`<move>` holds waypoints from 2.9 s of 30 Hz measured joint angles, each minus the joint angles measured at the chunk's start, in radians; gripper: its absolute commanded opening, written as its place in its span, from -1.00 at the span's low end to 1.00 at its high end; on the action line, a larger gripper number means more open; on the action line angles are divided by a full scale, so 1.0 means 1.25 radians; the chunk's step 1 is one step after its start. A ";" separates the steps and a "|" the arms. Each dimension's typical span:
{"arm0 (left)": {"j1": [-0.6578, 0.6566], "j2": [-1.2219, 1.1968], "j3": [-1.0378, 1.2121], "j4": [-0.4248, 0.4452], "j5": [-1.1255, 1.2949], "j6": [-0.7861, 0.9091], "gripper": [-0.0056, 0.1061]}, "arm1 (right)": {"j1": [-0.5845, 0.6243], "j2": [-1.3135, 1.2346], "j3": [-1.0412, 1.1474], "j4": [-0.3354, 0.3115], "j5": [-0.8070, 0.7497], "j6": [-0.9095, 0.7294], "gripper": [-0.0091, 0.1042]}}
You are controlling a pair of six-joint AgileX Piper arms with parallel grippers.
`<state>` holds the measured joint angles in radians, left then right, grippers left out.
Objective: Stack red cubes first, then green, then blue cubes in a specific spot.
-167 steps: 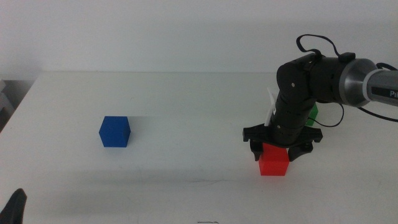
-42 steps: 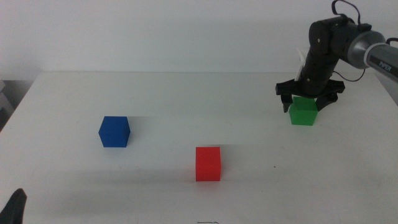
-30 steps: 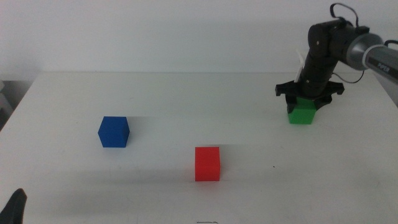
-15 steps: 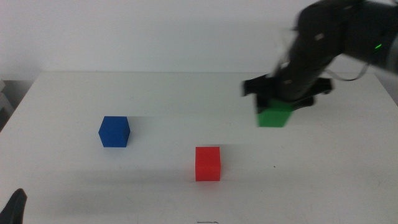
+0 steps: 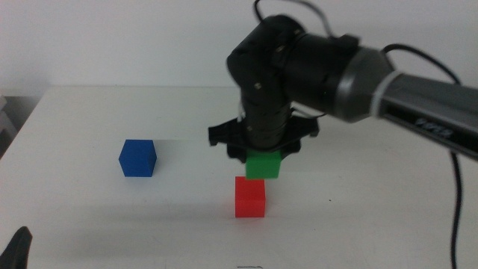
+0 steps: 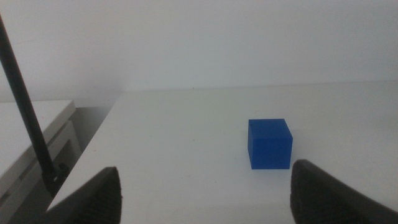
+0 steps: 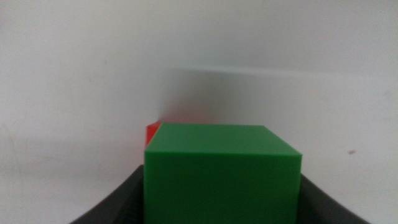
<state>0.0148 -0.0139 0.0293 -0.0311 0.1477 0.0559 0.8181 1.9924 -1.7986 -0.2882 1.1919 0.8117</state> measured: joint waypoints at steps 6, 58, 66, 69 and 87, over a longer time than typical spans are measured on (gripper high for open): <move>0.000 0.000 0.000 0.000 0.000 0.000 0.75 | 0.004 0.036 -0.008 0.024 0.005 0.022 -0.86; 0.000 0.000 0.000 0.000 0.000 0.001 0.75 | -0.006 -0.405 0.211 0.043 -0.010 -0.288 0.70; 0.000 0.000 0.000 0.000 0.000 0.001 0.75 | -0.086 -0.775 0.525 0.175 -0.126 -0.558 0.70; 0.000 0.000 0.000 0.000 0.000 0.001 0.75 | -0.092 -0.911 0.603 0.231 -0.150 -0.649 0.70; 0.000 0.000 0.000 0.000 0.000 0.000 0.75 | -0.095 -1.143 0.696 0.362 -0.180 -0.780 0.70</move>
<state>0.0148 -0.0139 0.0293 -0.0311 0.1477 0.0559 0.6998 0.5638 -0.9280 0.1643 0.9672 -0.1632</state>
